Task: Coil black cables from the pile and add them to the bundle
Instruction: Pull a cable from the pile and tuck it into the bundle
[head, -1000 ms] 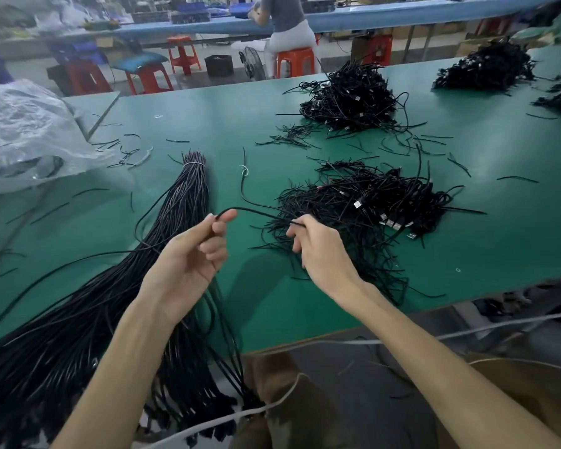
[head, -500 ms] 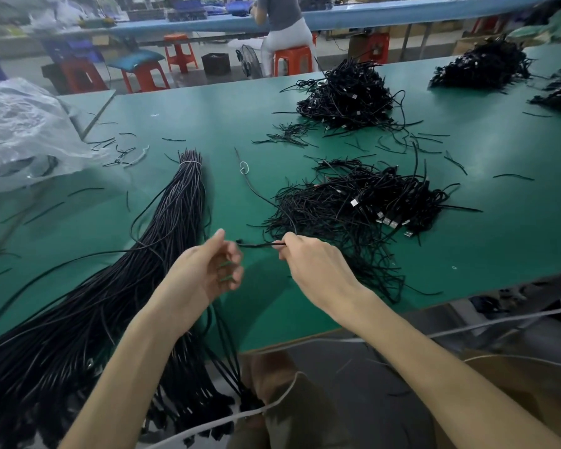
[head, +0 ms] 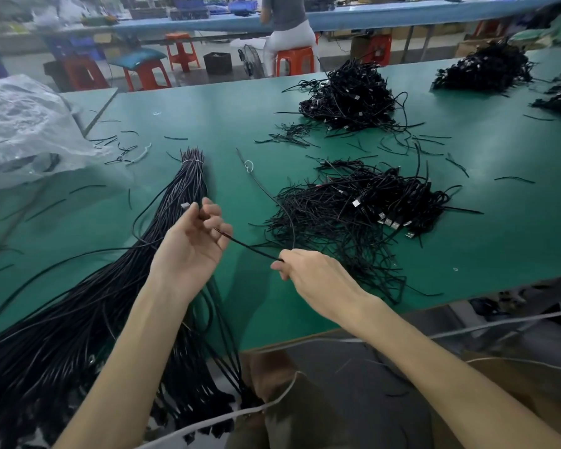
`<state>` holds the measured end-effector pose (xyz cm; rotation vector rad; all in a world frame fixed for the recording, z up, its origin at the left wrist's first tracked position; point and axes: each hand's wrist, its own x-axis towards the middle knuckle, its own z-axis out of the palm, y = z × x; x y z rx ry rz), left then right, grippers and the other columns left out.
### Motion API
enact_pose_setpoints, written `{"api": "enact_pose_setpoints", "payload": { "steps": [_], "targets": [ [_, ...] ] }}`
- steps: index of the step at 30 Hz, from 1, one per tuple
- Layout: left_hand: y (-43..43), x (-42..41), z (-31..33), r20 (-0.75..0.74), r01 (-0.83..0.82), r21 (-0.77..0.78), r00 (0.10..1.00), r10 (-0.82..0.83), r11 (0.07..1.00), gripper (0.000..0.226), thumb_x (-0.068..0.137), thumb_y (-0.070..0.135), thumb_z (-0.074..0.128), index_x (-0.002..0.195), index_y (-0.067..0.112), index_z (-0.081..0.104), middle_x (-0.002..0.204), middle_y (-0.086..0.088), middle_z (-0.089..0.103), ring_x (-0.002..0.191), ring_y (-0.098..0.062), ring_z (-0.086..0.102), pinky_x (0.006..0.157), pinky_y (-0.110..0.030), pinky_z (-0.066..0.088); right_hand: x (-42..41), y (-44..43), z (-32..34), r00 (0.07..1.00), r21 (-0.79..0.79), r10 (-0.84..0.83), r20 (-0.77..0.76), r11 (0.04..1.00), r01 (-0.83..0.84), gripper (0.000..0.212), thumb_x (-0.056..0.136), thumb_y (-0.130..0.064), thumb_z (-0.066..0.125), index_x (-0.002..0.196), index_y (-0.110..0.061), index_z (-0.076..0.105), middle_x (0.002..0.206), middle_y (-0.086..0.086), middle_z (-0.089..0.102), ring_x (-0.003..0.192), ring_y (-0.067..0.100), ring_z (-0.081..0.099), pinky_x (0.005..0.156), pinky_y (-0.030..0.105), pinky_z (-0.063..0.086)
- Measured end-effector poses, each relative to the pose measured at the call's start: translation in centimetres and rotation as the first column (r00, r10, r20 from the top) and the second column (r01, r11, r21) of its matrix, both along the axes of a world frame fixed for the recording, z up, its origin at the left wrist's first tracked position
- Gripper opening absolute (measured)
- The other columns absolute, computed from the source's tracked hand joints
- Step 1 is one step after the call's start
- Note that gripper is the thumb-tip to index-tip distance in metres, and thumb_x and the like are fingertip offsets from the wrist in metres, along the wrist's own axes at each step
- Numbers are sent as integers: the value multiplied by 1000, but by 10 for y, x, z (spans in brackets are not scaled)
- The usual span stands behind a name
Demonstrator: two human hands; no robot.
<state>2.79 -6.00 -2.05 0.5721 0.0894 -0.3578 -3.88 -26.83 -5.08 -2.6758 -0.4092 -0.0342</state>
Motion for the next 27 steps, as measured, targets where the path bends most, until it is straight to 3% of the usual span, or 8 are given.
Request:
{"api": "enact_pose_setpoints", "payload": {
  "steps": [4, 8, 12, 16, 20, 23, 25, 27],
  "targets": [
    [10, -2, 3, 100, 65, -42, 993, -61, 997, 34, 112, 29, 36, 87, 19, 57, 62, 13, 46, 44, -6, 29, 52, -17, 32, 5, -4, -5, 999, 4, -27, -18, 1000, 27, 30, 112, -22, 40, 86, -16, 55, 106, -8, 68, 95, 17, 68, 78, 42, 55],
    [12, -14, 3, 258, 159, 84, 950, -176, 984, 43, 111, 45, 36, 85, 22, 61, 54, 11, 38, 42, -7, 27, 50, -18, 33, 10, -7, -3, 998, 35, -58, 25, 998, 58, 33, 109, -35, 46, 84, -17, 58, 91, -4, 49, 71, 12, 55, 67, 34, 51],
    [-5, -31, 3, 363, 179, 317, 884, -293, 931, 50, 99, 58, 42, 83, 19, 69, 59, 12, 32, 49, -4, 29, 50, -18, 31, 16, -9, 0, 994, -62, -22, 105, 998, 28, 37, 108, -33, 48, 93, -6, 70, 109, 2, 48, 100, 19, 45, 79, 38, 50],
    [-18, -50, 7, 439, 116, 546, 804, -401, 830, 47, 99, 50, 50, 83, 13, 74, 67, -2, 19, 57, -12, 23, 56, -20, 30, 16, -9, -4, 984, -23, 9, 177, 1000, -5, 36, 104, -23, 52, 77, -5, 69, 114, 2, 63, 108, 25, 47, 88, 39, 36],
    [-16, -63, 14, 431, 107, 800, 583, -689, 591, 51, 105, 45, 41, 91, 14, 80, 62, 2, 47, 56, -13, 43, 62, -24, 41, 23, -10, -5, 983, -50, 14, 184, 999, -5, 38, 103, -31, 37, 86, -15, 67, 98, -12, 65, 114, 15, 49, 100, 33, 27],
    [-19, -67, 13, 227, 113, 952, 364, -903, 285, 52, 108, 47, 39, 98, 13, 77, 71, -1, 70, 52, -17, 58, 64, -30, 51, 30, -9, 2, 981, -81, 106, 165, 992, -94, 25, 105, -27, 50, 93, -18, 69, 93, -12, 67, 108, 12, 53, 108, 31, 23],
    [-22, -63, 6, 88, -49, 996, 405, -910, 75, 52, 102, 56, 39, 99, 19, 75, 78, 1, 75, 57, -17, 66, 69, -32, 57, 34, -7, 11, 961, -80, 153, 231, 987, -138, 23, 101, -30, 60, 91, -13, 71, 88, -2, 70, 98, 20, 57, 104, 31, 29],
    [-22, -56, -7, 95, -219, 975, 585, -805, -44, 54, 97, 61, 36, 104, 22, 72, 83, 4, 77, 68, -15, 71, 80, -41, 58, 37, -7, 24, 953, -10, 164, 256, 986, -167, 24, 98, -31, 65, 91, -9, 74, 86, 3, 71, 93, 24, 57, 99, 34, 35]
  ]
}}
